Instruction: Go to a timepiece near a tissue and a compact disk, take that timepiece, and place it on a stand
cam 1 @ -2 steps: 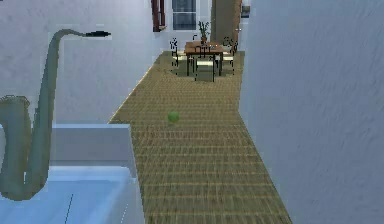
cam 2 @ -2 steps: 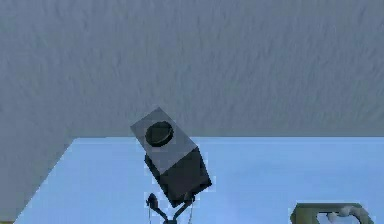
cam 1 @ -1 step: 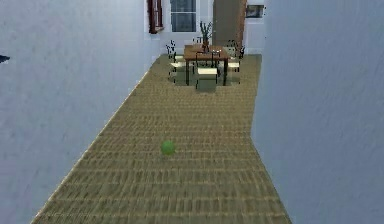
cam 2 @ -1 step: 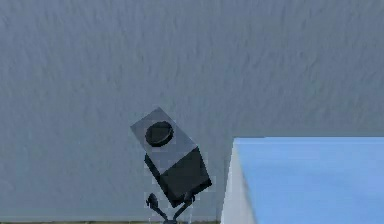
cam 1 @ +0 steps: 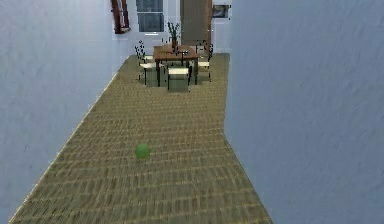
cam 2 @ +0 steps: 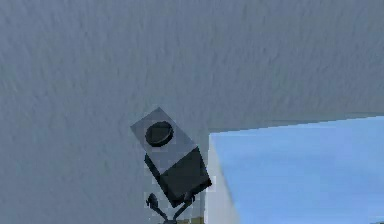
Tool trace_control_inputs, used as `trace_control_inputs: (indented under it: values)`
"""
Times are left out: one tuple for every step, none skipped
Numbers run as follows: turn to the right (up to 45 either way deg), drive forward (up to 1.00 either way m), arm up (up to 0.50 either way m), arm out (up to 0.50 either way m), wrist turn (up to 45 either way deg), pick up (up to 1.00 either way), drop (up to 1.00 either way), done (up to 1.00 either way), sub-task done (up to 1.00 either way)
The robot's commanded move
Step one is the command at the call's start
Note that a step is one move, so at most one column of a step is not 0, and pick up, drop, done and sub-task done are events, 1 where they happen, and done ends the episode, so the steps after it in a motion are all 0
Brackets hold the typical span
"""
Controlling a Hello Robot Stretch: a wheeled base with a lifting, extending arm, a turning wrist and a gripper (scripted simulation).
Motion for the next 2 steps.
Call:
trace_control_inputs:
  values:
    - [0.0, 1.0, 0.0, 0.0, 0.0, 0.0, 0.0, 0.0, 0.0]
    - [0.0, 1.0, 0.0, 0.0, 0.0, 0.0, 0.0, 0.0, 0.0]
